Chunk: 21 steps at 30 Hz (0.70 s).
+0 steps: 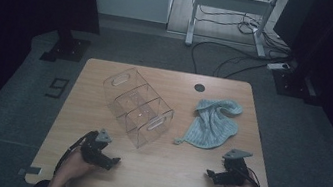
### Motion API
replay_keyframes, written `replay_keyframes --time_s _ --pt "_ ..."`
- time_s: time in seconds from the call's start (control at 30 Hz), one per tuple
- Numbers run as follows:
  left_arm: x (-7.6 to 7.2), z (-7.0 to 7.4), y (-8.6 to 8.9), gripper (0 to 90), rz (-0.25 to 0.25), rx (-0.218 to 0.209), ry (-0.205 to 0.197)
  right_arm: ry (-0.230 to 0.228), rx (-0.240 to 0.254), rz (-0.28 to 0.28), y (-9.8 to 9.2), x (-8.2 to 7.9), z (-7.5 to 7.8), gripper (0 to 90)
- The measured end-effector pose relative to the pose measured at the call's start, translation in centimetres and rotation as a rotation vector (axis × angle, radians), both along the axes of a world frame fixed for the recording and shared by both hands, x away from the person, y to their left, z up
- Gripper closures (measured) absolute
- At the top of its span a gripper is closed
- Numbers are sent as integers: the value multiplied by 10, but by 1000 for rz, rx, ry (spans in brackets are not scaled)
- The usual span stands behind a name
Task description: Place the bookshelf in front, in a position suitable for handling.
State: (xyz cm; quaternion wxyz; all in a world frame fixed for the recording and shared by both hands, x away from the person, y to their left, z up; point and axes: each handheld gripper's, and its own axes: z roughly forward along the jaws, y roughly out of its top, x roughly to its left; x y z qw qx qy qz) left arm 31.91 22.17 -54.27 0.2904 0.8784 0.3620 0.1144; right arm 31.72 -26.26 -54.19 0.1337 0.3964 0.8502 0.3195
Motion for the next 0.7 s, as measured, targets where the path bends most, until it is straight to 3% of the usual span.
replay_keyframes --time_s 0.17,0.47,0.57,0.7 --pt "0 1 -1 0 6 7 8 -19 13 -11 1 1 10 71" --pt "0 2 0 0 7 14 17 -5 -15 -6 6 2 21 39" --pt "0 2 0 0 13 16 16 3 8 -20 6 4 29 36" --pt "0 1 0 0 14 15 14 -11 3 -31 6 8 36 31"
